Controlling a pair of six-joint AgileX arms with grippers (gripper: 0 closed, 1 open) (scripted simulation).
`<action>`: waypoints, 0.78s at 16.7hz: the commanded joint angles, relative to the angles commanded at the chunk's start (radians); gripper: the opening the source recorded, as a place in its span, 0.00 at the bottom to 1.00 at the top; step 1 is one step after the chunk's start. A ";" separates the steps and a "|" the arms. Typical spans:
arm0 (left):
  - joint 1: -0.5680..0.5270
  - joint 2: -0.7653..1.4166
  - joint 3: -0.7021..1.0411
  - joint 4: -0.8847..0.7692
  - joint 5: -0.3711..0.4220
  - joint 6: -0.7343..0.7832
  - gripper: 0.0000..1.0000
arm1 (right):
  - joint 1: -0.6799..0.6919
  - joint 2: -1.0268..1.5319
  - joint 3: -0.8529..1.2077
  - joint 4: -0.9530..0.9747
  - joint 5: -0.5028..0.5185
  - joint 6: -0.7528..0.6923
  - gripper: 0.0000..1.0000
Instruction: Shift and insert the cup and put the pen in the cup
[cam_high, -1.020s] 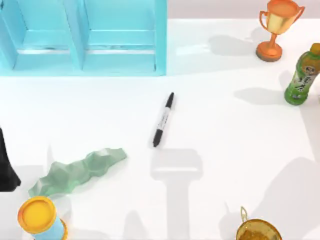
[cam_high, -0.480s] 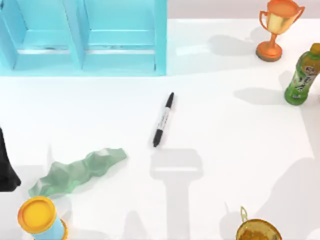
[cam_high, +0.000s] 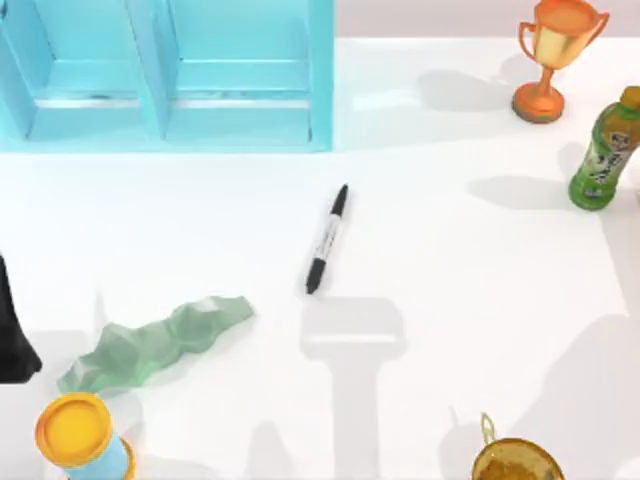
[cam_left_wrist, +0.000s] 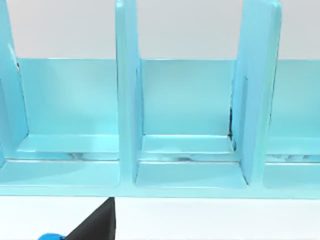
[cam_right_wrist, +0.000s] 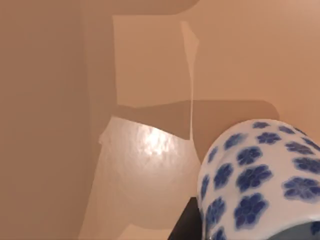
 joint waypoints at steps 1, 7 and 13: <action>0.000 0.000 0.000 0.000 0.000 0.000 1.00 | 0.000 0.000 0.000 0.000 0.000 0.000 0.10; 0.000 0.000 0.000 0.000 0.000 0.000 1.00 | 0.000 0.000 0.000 0.000 0.000 0.000 0.00; 0.000 0.000 0.000 0.000 0.000 0.000 1.00 | 0.016 -0.011 0.015 -0.016 0.000 0.017 0.00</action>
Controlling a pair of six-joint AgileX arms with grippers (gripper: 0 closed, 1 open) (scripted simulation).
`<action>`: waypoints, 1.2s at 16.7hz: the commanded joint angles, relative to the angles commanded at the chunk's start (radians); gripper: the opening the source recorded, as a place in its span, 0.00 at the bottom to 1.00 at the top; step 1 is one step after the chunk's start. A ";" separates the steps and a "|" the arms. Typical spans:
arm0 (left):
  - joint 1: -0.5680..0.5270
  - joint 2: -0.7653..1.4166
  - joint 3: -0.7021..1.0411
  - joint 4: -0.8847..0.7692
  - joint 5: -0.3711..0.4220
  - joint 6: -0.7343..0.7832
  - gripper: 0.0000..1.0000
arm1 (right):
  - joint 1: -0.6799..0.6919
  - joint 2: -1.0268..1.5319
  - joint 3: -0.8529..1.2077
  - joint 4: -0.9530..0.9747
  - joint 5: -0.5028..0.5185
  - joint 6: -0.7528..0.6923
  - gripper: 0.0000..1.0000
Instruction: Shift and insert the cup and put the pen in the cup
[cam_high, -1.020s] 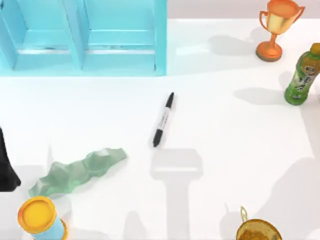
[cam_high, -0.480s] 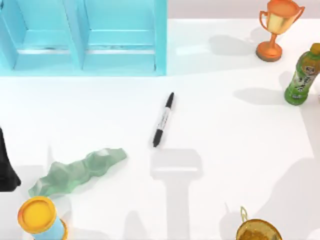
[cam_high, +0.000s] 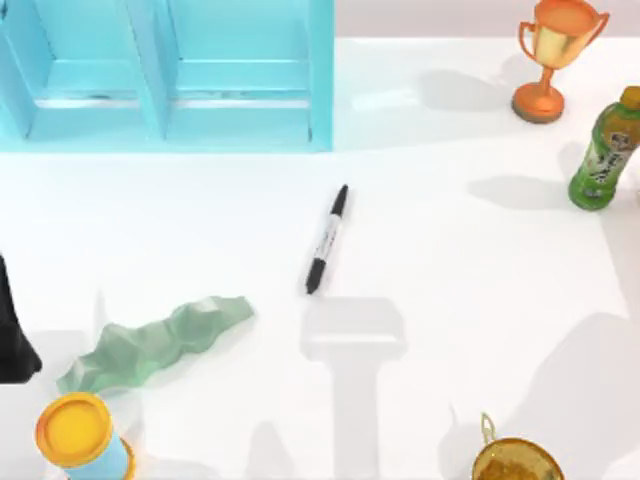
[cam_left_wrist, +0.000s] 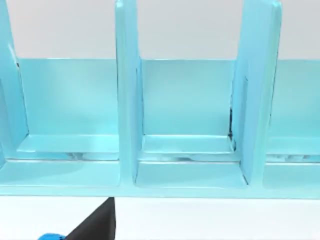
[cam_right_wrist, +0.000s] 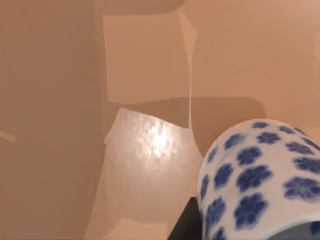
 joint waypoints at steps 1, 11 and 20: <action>0.000 0.000 0.000 0.000 0.000 0.000 1.00 | 0.023 -0.012 0.022 -0.023 0.000 0.023 0.00; 0.000 0.000 0.000 0.000 0.000 0.000 1.00 | 0.389 -0.187 0.290 -0.504 -0.003 0.386 0.00; 0.000 0.000 0.000 0.000 0.000 0.000 1.00 | 0.472 -0.134 0.342 -0.494 -0.005 0.474 0.00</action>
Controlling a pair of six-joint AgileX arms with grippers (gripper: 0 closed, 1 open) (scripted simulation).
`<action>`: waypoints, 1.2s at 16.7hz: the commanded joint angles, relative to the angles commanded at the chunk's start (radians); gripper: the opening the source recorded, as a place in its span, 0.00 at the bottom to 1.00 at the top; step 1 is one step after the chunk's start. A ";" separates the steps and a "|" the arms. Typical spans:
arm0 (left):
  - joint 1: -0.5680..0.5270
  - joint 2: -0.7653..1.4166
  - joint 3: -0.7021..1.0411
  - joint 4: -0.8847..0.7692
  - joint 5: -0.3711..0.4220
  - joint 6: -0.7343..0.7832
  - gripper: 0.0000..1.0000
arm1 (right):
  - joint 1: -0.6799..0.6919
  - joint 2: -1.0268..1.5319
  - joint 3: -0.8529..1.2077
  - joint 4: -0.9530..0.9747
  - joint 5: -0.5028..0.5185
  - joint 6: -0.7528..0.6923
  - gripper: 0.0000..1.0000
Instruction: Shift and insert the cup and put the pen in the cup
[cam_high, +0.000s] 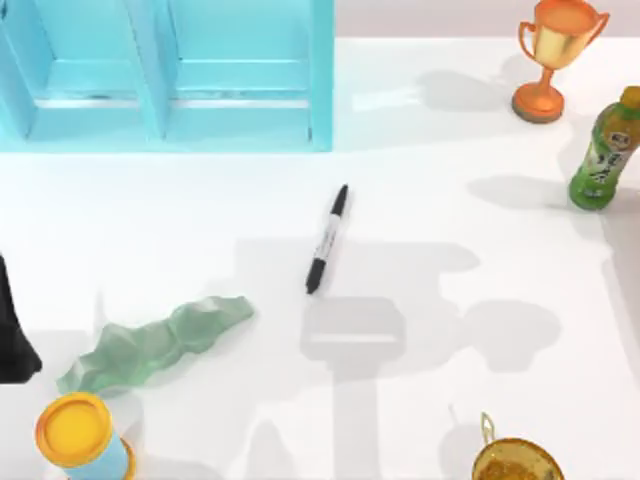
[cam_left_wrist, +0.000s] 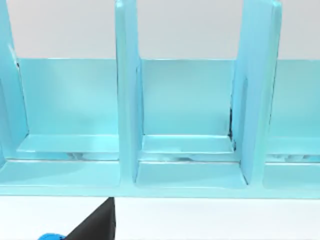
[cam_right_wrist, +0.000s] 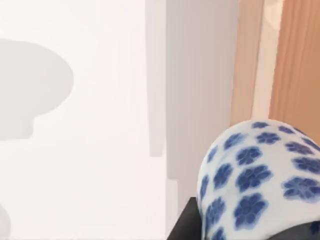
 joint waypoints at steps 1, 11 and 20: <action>0.000 0.000 0.000 0.000 0.000 0.000 1.00 | 0.041 0.035 0.017 0.015 0.000 0.041 0.00; 0.000 0.000 0.000 0.000 0.000 0.000 1.00 | 0.447 0.301 0.125 0.189 0.004 0.451 0.00; 0.000 0.000 0.000 0.000 0.000 0.000 1.00 | 0.447 0.319 0.013 0.328 0.003 0.452 0.00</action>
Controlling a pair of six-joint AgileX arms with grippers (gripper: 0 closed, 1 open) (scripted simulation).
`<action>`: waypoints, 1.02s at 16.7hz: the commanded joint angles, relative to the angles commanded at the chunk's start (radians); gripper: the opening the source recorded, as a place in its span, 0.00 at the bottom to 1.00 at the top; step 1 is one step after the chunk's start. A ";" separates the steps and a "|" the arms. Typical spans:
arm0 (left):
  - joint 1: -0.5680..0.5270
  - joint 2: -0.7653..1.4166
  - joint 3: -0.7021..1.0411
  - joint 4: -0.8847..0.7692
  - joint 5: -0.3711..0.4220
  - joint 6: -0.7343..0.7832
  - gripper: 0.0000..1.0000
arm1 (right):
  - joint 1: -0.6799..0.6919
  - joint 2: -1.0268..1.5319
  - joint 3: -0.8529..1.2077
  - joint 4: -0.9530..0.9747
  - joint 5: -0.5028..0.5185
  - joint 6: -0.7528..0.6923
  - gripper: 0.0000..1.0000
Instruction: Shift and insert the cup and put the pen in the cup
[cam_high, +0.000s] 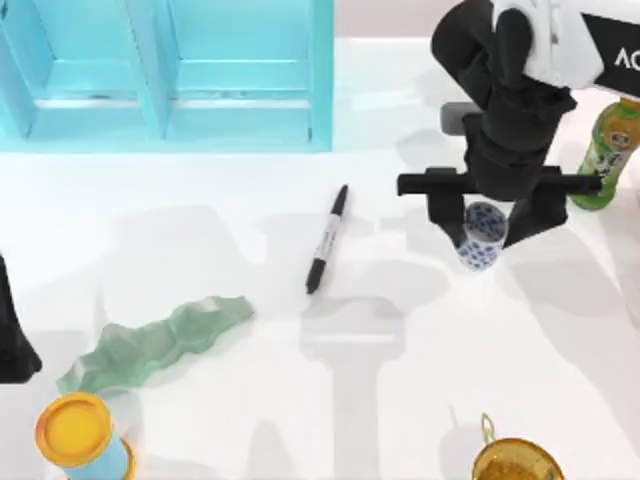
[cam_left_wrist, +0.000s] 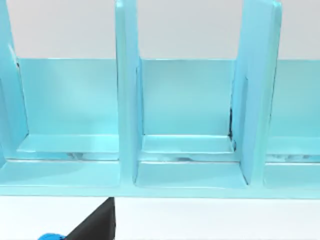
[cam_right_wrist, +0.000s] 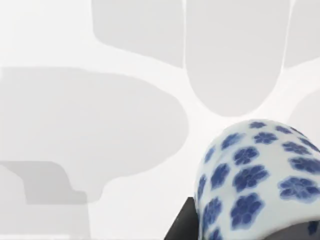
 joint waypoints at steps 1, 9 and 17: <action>0.000 0.000 0.000 0.000 0.000 0.000 1.00 | 0.001 0.006 -0.016 0.018 0.000 0.000 0.00; 0.000 0.000 0.000 0.000 0.000 0.000 1.00 | 0.002 0.011 -0.023 0.025 0.001 0.001 0.30; 0.000 0.000 0.000 0.000 0.000 0.000 1.00 | 0.002 0.011 -0.023 0.025 0.001 0.001 0.90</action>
